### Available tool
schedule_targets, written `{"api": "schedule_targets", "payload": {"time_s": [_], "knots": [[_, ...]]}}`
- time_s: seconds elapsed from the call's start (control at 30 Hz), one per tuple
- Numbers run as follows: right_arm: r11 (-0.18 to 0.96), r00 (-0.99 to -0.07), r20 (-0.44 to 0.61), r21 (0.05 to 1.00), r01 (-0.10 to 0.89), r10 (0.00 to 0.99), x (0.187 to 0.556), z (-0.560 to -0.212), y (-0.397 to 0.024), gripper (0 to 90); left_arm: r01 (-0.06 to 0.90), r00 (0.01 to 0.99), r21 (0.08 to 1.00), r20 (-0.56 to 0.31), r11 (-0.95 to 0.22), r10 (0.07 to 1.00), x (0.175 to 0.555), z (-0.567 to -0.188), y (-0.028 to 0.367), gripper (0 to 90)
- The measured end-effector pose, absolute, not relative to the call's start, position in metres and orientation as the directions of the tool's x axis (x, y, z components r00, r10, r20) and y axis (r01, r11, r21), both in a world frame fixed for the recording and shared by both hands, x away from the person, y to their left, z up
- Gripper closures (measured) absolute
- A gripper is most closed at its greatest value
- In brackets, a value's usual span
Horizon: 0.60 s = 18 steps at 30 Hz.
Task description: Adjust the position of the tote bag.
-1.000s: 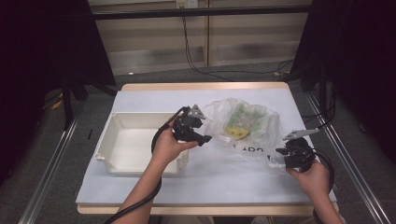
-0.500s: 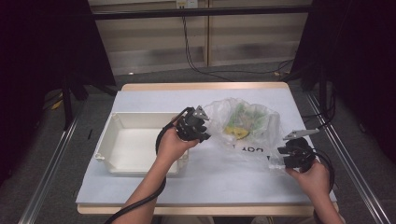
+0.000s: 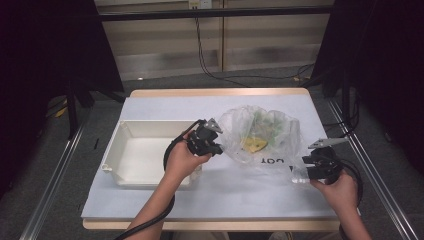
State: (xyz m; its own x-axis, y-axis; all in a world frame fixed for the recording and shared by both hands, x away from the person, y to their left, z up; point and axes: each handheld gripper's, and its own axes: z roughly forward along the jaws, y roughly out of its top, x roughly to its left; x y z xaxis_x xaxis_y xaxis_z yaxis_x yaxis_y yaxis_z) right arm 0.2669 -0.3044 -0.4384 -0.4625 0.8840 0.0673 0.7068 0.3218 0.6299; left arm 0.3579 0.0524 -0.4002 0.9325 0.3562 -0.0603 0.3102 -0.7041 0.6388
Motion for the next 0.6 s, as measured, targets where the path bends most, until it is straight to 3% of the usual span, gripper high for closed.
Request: {"api": "schedule_targets", "payload": {"time_s": [0.6], "knots": [[0.264,-0.403,0.07,0.653,0.71,0.912,0.262,-0.43,-0.33,22.8,0.313,0.94,0.616,-0.09,-0.723,0.33,0.334,-0.412,0.056,88.8]]}}
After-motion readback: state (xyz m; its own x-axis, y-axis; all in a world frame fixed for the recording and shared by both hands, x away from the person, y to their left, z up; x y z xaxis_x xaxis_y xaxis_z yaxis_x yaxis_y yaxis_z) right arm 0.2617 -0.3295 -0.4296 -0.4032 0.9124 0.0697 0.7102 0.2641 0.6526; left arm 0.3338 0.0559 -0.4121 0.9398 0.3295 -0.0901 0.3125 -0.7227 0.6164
